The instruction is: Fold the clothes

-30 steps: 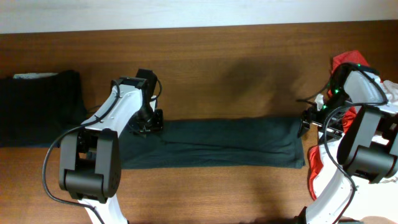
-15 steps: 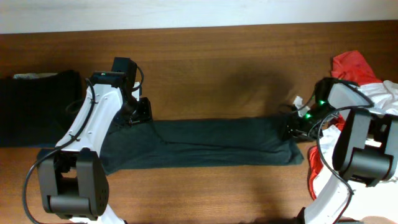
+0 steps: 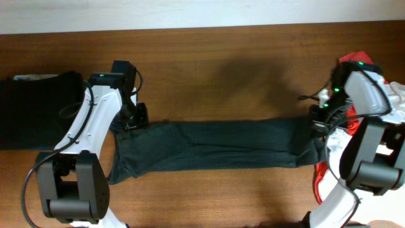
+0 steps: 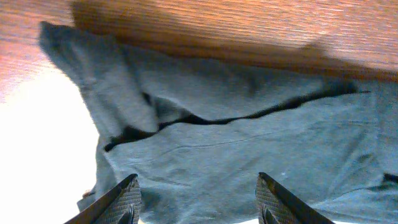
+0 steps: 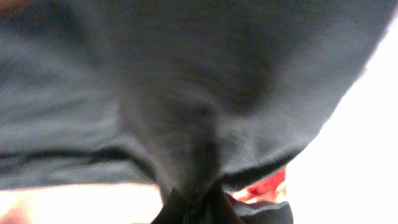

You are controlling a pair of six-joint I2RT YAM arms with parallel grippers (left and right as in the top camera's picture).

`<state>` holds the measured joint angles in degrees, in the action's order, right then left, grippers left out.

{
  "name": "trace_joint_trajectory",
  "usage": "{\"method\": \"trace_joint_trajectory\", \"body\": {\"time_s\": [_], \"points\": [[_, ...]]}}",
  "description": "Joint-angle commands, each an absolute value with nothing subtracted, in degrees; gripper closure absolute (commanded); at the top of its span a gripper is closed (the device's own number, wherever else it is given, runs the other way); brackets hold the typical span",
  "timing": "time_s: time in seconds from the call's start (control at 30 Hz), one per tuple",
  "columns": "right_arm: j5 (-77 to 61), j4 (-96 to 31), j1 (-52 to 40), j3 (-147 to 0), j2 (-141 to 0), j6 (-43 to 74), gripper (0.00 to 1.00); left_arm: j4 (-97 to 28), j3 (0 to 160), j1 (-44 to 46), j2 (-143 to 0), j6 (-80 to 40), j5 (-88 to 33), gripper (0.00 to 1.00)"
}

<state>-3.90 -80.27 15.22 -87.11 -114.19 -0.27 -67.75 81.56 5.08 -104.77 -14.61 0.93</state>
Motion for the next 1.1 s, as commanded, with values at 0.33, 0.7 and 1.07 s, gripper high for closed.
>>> {"method": "trace_joint_trajectory", "body": {"time_s": [0.33, 0.7, 1.07], "points": [[-4.14, -76.14, -20.67, -88.03, -112.86, 15.94, 0.92, -68.53, 82.17, 3.57, -104.16, -14.96, 2.61, 0.38], [-11.31, -69.14, -27.31, -88.03, -114.39, 14.00, 0.46, -68.71, 82.17, 3.57, -104.16, -14.96, 2.63, 0.37], [-10.11, -71.85, -22.72, -87.99, -110.56, 11.35, 0.28, -70.85, 81.36, 3.53, -104.16, -14.33, 2.81, 0.31]]}}
